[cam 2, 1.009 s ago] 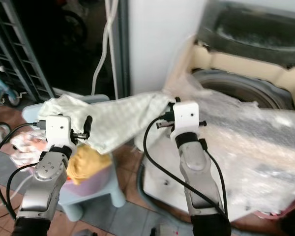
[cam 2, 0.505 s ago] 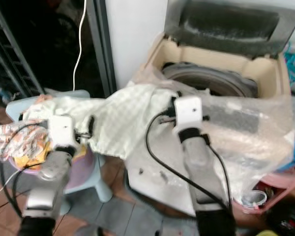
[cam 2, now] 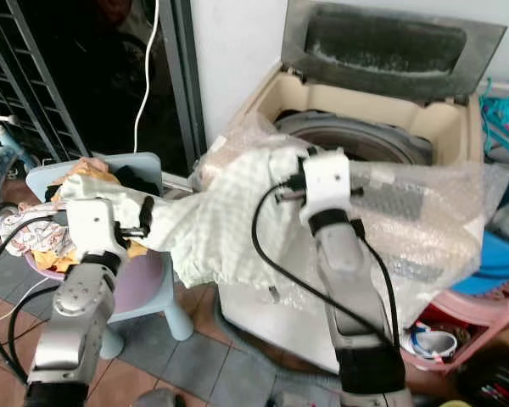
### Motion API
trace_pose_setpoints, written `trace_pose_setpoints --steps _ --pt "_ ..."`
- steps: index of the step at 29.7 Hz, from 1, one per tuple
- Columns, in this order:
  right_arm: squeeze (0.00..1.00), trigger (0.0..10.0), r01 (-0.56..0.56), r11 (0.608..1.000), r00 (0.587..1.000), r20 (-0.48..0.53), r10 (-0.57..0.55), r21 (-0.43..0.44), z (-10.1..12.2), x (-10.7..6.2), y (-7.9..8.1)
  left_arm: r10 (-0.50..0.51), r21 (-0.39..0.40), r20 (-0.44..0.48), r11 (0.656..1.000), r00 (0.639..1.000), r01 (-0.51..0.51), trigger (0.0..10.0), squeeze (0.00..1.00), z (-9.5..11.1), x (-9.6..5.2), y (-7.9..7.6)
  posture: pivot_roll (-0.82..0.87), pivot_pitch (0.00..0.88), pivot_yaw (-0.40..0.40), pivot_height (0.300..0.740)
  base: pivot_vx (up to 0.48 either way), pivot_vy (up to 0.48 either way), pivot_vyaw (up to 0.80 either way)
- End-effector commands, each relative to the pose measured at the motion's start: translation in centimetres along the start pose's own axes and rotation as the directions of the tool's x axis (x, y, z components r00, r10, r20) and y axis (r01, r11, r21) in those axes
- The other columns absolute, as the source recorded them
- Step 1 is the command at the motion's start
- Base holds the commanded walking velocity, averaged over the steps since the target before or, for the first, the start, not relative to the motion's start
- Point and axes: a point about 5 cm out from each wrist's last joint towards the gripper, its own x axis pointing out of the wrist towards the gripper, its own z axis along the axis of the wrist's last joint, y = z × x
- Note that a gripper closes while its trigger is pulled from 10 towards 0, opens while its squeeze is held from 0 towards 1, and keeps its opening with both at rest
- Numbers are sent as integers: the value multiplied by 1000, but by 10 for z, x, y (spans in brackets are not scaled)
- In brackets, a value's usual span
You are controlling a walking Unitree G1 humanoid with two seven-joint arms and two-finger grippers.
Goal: Clothes washing
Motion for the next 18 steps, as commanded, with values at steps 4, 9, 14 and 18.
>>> trace_pose_setpoints --steps 4,9,14,18 --pt "0 10000 10 999 996 92 -6 -47 24 25 -19 -10 -2 -4 1000 1000 10 10000 0 1 2 -1 -32 0 10 740 297 0 0" --pt "0 10000 84 995 988 133 -76 -56 49 62 -59 -15 -11 -15 1000 1000 15 10000 0 0 3 -4 -30 0 10 740 166 0 0" --pt "0 10000 244 969 960 132 -247 38 89 101 -110 -18 -12 -18 1000 1000 18 10000 0 0 7 -7 -29 0 9 740 0 0 0" --pt "0 10000 357 928 914 163 -371 109 115 108 -139 -18 -11 -16 1000 1000 18 10000 0 1 7 -9 -19 0 -4 740 0 0 0"
